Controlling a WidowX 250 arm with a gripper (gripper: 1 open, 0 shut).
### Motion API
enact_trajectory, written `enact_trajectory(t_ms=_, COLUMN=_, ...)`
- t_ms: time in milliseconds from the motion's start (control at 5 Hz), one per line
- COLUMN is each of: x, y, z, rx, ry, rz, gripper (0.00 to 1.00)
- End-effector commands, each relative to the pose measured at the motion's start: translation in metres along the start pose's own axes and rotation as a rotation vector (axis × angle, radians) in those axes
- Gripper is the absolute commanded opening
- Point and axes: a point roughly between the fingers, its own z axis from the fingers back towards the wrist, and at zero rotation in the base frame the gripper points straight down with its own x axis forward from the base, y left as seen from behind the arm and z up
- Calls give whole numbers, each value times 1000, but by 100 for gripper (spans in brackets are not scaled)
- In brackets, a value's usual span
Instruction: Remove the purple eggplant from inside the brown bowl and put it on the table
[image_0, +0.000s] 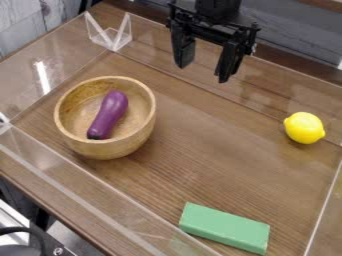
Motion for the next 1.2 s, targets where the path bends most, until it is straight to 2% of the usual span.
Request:
enact_trajectory(t_ms=0, x=-3, y=5, z=-8, rx=0, ry=23, rz=2, gripper=100)
enact_trajectory(t_ms=200, x=-17, y=24, z=-16, rx=7, ry=35, rz=19, gripper=100)
enact_trajectory(t_ms=400, x=-33, y=49, z=-15, rx=7, ry=11, rz=23, gripper=100)
enact_trajectory(t_ms=600, x=-42, y=78, z=-15, rx=15, ry=0, rz=28, gripper=100)
enact_trajectory(t_ms=800, x=-47, y=95, z=-20, rx=24, ry=-5, rz=40, gripper=100)
enact_trajectory(t_ms=1000, x=-48, y=103, z=-28, rx=30, ry=-1, rz=47, gripper=100)
